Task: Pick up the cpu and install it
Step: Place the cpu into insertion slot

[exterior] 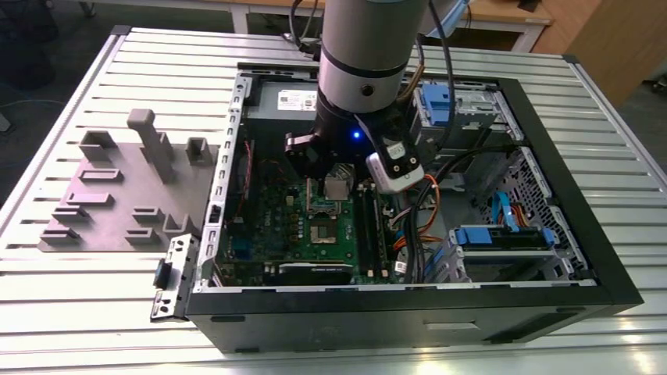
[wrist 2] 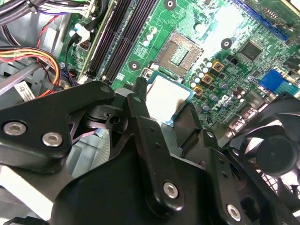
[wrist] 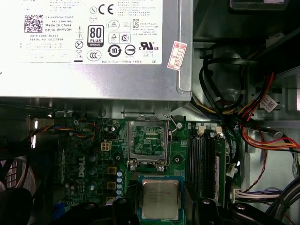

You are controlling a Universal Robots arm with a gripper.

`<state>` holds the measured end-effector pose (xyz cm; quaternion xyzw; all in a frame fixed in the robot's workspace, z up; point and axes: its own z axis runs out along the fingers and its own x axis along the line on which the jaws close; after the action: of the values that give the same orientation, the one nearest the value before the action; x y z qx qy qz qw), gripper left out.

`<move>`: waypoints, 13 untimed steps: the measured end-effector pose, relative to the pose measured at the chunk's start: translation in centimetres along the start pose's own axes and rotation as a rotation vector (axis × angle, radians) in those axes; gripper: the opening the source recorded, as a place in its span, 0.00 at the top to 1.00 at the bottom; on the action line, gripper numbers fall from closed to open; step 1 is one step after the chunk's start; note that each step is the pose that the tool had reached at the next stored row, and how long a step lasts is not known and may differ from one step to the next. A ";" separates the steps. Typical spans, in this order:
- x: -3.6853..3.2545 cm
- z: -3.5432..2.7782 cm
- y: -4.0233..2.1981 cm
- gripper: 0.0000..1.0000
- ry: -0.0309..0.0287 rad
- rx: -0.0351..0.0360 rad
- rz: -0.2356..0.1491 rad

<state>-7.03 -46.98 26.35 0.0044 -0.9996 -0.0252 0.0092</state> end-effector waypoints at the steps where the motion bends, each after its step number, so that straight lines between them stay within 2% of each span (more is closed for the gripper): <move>1: 0.00 0.04 0.00 0.53 0.0000 0.0002 0.000; 8: 0.04 0.05 0.00 0.53 -0.0001 0.0000 0.000; 13: 0.40 0.09 0.00 0.53 -0.0001 0.0000 0.000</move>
<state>-7.43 -46.98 26.27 0.0044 -0.9996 -0.0252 0.0092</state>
